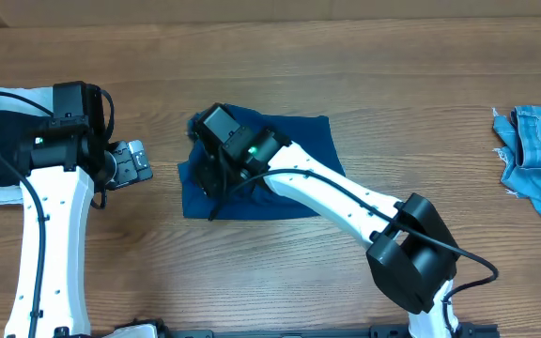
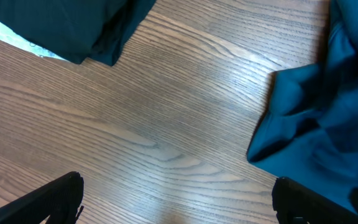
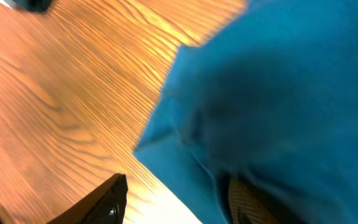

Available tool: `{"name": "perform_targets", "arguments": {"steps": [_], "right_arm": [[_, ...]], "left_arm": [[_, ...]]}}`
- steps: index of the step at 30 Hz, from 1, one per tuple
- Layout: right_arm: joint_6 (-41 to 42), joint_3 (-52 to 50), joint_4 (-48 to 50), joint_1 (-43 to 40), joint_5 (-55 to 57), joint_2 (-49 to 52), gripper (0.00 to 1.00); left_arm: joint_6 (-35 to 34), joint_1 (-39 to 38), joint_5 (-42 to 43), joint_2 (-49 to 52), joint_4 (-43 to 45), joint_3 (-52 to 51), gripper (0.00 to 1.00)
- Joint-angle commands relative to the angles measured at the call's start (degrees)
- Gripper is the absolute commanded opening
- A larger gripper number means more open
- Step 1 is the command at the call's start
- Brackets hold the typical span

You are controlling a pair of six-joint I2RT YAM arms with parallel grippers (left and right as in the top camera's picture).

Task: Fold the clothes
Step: 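Fold the strip's right end leftward over the middle with the right gripper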

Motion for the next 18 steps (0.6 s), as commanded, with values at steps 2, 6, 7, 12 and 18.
{"name": "perform_targets", "arguments": {"steps": [2, 6, 7, 12, 18], "right_arm": [[-1.5, 3.7, -5.8, -4.2, 5.1, -9.8, 0.56], [-1.1, 2.0, -8.2, -10.3, 2.0, -9.2, 0.23], [-0.9, 0.5, -7.3, -11.1, 1.1, -7.6, 0.14], [0.6, 0.0, -2.9, -11.0, -7.0, 3.4, 0.04], [-1.7, 0.2, -7.7, -2.4, -15.2, 4.5, 0.04]], "left_arm": [[0.9, 0.3, -0.3, 0.4, 0.1, 0.3, 1.0], [0.9, 0.3, -0.3, 0.4, 0.1, 0.3, 1.0], [0.9, 0.3, -0.3, 0.4, 0.1, 0.3, 1.0], [0.9, 0.3, -0.3, 0.4, 0.1, 0.3, 1.0], [0.9, 0.3, -0.3, 0.4, 0.1, 0.3, 1.0]]}}
